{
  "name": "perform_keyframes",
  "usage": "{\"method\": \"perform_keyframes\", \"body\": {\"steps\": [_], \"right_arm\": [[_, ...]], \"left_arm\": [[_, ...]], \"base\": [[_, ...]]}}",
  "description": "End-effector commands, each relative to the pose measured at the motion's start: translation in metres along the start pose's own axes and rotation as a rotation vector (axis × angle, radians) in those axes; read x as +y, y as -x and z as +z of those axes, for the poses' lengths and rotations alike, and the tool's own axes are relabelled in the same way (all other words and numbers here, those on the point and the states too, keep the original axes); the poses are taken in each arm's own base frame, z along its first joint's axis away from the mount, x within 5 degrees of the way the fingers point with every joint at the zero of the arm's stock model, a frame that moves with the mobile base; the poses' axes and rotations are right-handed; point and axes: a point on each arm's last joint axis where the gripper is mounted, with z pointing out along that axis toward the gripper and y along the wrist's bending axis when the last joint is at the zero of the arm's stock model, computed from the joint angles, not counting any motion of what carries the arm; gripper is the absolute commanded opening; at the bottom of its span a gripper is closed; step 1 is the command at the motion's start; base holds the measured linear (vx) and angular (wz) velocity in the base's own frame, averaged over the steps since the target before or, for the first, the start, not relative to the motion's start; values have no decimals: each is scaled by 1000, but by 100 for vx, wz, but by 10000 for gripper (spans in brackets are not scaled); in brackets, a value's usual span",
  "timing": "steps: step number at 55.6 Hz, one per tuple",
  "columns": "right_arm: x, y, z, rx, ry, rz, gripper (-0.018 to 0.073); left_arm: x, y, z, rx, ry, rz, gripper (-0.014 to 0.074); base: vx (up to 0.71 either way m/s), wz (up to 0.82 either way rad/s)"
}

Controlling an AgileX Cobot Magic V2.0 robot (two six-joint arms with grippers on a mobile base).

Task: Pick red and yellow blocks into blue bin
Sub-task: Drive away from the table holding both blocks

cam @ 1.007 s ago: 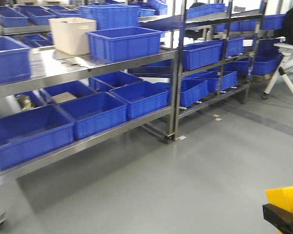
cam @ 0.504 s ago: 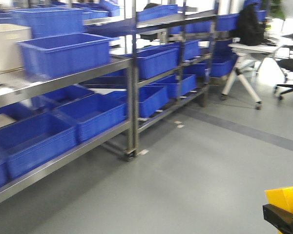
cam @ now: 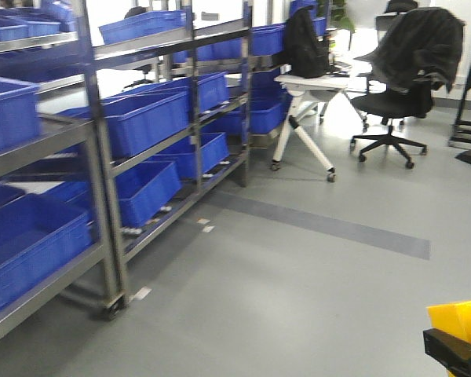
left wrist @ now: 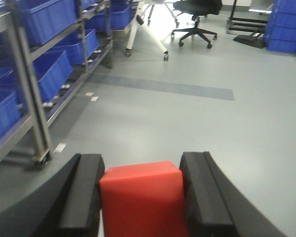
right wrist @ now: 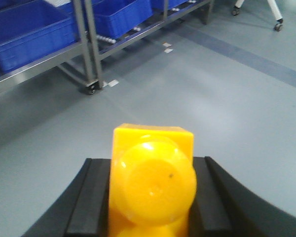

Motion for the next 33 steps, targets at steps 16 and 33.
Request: {"method": "perform_keyframes", "body": {"steps": [16,33], "right_arm": [[-1,17,-6,-116,-6,-4,-10],[-1,17,-6,-116,-6,-4,-10]], "left_arm": [[0,17,-3,-114,0,-16,2],[0,17,-3,-114,0,-16,2]], "base": [[56,-21],[56,-8]]}}
